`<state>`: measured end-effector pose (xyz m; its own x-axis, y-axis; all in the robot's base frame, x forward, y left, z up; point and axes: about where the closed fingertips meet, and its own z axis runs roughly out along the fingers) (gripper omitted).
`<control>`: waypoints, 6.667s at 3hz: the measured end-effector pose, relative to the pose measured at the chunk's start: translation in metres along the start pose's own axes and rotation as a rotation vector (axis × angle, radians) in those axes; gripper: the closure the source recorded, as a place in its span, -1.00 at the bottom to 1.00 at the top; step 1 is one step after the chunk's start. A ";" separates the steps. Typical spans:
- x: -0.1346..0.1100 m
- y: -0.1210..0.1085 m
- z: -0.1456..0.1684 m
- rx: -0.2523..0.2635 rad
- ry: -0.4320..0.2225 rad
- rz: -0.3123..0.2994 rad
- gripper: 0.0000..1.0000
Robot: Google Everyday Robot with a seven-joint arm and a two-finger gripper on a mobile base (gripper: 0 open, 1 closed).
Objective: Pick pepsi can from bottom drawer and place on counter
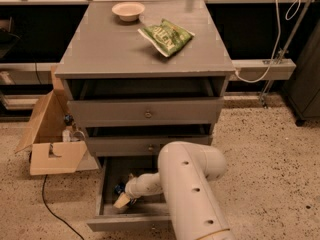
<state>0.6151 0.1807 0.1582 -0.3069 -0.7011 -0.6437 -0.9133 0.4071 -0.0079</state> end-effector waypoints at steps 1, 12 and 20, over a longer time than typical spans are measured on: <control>0.006 0.003 0.020 -0.008 0.014 -0.005 -0.74; -0.171 0.019 -0.360 -0.231 -0.223 -0.659 1.00; -0.357 -0.052 -0.608 0.018 -0.204 -0.855 1.00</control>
Offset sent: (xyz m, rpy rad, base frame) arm 0.0071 0.0135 -0.0454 0.0084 0.0165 0.0252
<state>0.6095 0.0538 0.8535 0.5360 -0.6526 -0.5355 -0.8033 -0.1993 -0.5612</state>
